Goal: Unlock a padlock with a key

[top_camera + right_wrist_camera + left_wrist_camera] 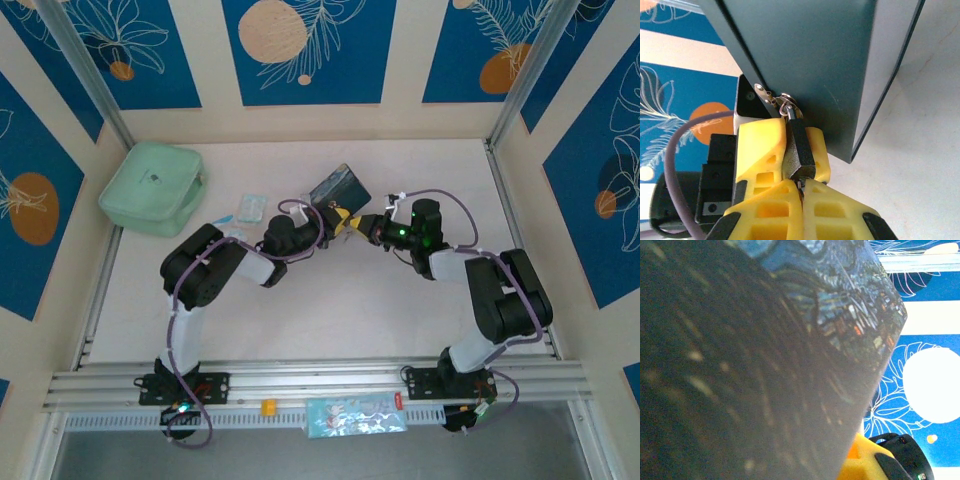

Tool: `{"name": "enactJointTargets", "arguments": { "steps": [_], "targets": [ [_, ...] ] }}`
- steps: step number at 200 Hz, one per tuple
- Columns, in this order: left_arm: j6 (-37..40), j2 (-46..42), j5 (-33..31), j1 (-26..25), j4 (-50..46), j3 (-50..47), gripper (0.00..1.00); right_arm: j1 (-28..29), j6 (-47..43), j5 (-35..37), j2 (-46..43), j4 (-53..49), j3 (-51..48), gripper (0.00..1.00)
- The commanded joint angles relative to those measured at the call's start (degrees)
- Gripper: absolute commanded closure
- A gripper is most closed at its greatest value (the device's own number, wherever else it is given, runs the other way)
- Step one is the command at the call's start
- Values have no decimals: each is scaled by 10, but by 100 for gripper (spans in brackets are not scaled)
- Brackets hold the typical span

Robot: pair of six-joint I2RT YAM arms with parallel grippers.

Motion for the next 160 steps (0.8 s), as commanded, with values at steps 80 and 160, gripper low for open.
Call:
{"name": "enactJointTargets", "arguments": {
  "steps": [80,160],
  "targets": [
    [156,-29,158,-3,69,60,100,2,678,-25,170,380,38,100],
    [184,-17,139,1,69,55,100,12,692,5,191,380,67,100]
  ]
}}
